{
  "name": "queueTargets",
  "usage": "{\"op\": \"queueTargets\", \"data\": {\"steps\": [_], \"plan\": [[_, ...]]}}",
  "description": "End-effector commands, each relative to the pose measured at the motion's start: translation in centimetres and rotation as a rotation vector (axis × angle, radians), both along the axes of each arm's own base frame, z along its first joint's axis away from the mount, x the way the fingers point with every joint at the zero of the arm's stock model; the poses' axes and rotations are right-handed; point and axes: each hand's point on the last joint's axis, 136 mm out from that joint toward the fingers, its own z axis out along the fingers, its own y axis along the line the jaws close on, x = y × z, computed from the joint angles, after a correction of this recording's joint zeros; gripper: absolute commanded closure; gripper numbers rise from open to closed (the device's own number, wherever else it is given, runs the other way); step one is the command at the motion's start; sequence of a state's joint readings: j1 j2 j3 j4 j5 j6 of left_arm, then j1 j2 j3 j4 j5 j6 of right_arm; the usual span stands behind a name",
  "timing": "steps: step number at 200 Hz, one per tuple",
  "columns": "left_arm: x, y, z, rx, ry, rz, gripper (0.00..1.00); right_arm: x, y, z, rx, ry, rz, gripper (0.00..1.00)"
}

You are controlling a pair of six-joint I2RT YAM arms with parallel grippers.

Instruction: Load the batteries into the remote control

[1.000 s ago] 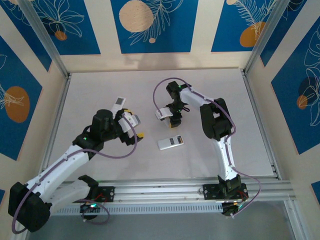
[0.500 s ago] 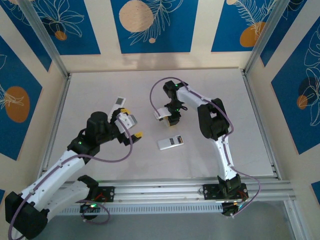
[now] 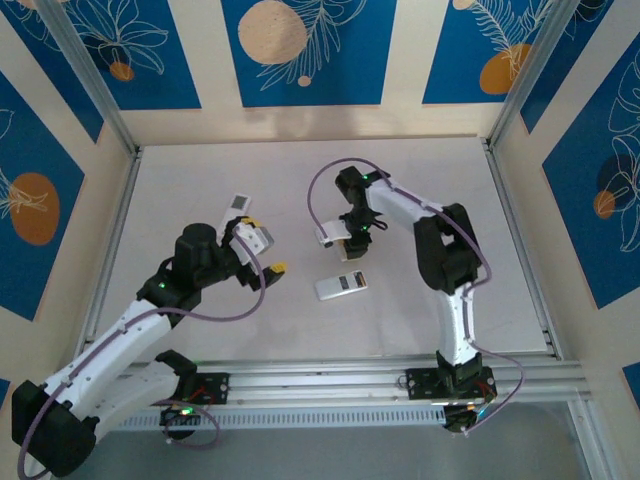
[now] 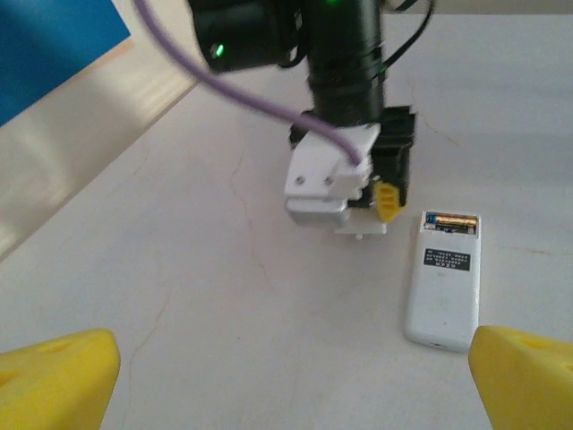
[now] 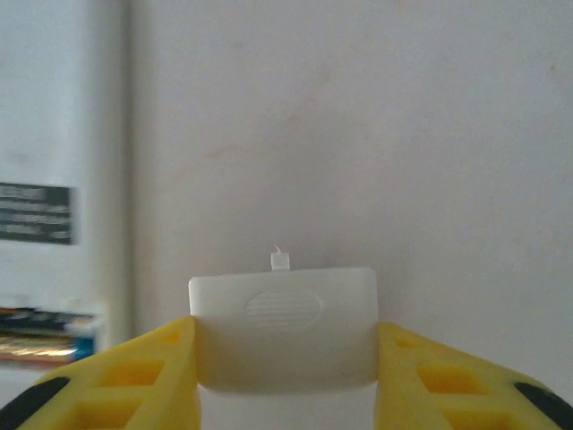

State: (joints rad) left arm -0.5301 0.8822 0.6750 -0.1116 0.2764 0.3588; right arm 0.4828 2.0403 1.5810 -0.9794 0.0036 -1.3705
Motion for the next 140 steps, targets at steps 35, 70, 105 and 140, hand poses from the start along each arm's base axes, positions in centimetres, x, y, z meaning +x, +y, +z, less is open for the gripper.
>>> {"op": "queueTargets", "data": {"steps": [35,70,105,140], "plan": [[-0.3,-0.3,0.6,-0.123,0.088,0.026,0.00,-5.1,-2.9,1.1,0.037,-0.006,-0.142,0.56],[-0.6,-0.3,0.5,-0.148,0.115,0.031,0.00,-6.6,-3.6,-0.3,0.045,-0.004,-0.175,0.55],[-0.6,-0.5,-0.1,-0.154,0.142,0.027,0.00,-6.0,-3.2,-0.8,0.059,-0.019,-0.171,0.54],[-0.6,-0.5,-0.5,-0.159,0.152,0.032,0.00,-5.3,-3.1,-1.3,0.050,-0.012,-0.157,0.53]]}}
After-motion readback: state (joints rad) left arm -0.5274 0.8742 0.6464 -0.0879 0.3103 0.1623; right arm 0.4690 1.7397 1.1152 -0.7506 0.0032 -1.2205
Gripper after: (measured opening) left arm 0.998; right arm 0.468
